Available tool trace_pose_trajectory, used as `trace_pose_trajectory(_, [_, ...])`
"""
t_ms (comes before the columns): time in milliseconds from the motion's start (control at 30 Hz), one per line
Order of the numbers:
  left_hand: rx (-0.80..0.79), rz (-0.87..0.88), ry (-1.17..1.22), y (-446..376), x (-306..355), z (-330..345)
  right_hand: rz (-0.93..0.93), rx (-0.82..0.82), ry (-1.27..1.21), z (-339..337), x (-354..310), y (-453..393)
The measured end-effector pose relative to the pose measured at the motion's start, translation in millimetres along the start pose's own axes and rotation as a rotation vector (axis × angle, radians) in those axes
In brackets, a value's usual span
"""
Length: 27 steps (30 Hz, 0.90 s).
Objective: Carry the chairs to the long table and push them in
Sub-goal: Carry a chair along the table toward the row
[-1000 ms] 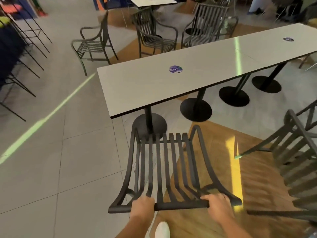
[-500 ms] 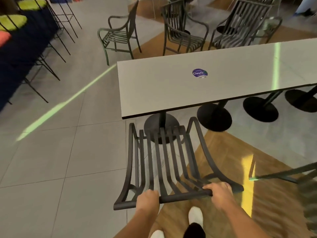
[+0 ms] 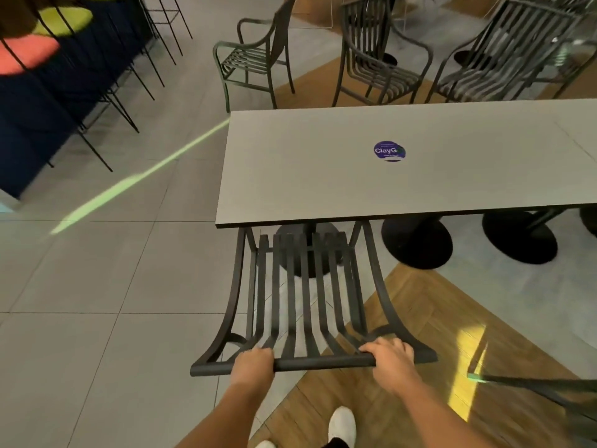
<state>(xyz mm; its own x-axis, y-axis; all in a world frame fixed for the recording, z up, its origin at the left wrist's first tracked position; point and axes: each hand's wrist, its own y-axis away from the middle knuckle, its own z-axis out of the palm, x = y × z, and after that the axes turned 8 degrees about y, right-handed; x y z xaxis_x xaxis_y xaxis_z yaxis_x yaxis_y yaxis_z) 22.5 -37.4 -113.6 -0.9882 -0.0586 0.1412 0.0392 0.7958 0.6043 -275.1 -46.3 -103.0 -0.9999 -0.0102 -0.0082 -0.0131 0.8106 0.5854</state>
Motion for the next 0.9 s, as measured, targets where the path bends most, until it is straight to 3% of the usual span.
trace_pose_trajectory(233, [-0.106, -0.033, 0.112, -21.6, 6.8, -28.0, -0.061, -0.059, -0.08, -19.0, 4.2, -14.8])
trace_pose_trajectory(333, [-0.239, 0.038, 0.192, -27.5, 12.8, -40.0, -0.084, -0.102, -0.155, -27.1, 9.4, -14.3])
trace_pose_trajectory(433, [-0.274, 0.177, 0.235, -29.7, 27.9, -59.9, -0.034, -0.124, -0.289, -38.6, 15.4, -6.4])
trace_pose_trajectory(600, [-0.239, 0.364, 0.255, -28.5, 78.7, -97.4, 0.169, 0.091, -0.671, -46.7, 22.8, 21.4])
trace_pose_trajectory(733, [-0.186, 0.559, 0.099, -29.1, 139.5, -116.7, 0.353, 0.288, -0.691, -49.7, 36.3, 49.8])
trace_pose_trajectory(900, [-0.172, 0.781, -0.09, -12.5, 222.0, -116.1, 0.546, 0.317, -0.731, -28.4, 80.8, 100.9])
